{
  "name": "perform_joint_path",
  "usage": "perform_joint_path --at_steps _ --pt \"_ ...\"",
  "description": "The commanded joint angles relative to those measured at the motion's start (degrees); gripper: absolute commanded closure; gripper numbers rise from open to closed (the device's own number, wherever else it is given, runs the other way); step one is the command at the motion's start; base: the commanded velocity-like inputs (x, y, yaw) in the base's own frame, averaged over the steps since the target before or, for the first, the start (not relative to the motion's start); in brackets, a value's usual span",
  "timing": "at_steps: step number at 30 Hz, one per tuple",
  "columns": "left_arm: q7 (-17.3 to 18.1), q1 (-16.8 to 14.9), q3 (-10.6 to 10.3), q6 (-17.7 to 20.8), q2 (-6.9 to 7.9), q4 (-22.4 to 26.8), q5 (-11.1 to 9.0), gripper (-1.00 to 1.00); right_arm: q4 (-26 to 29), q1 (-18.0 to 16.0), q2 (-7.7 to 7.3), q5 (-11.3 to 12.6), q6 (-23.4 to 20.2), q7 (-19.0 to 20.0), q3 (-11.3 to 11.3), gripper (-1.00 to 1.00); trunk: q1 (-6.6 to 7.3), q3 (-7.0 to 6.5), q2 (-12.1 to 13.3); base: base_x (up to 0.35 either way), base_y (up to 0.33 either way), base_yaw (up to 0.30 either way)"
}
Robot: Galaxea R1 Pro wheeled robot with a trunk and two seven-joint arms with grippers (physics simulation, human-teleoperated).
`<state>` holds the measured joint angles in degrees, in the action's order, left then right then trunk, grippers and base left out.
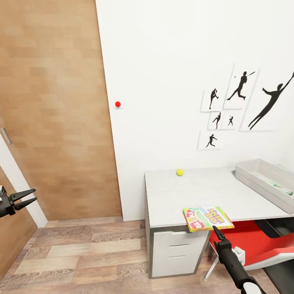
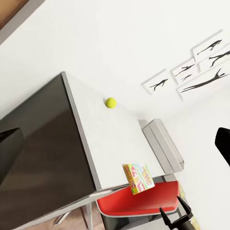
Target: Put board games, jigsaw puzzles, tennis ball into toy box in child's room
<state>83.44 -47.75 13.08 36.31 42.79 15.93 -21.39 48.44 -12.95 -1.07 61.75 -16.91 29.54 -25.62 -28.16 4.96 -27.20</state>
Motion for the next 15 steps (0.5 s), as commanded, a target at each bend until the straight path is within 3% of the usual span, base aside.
perform_joint_path --at_steps 1,15 --pt "0.18 -0.06 -0.07 0.60 0.02 -0.03 -0.14 -1.00 -0.01 -0.05 0.01 0.55 -0.56 0.11 -0.13 -1.00 -0.25 0.31 -0.53 0.000 0.000 0.000" --pt "0.27 -0.06 -0.10 0.67 -0.03 -0.03 -0.15 -1.00 -0.01 -0.05 -0.05 0.62 -0.58 2.15 -0.23 -1.00 -3.33 2.82 -6.15 0.000 0.000 0.000"
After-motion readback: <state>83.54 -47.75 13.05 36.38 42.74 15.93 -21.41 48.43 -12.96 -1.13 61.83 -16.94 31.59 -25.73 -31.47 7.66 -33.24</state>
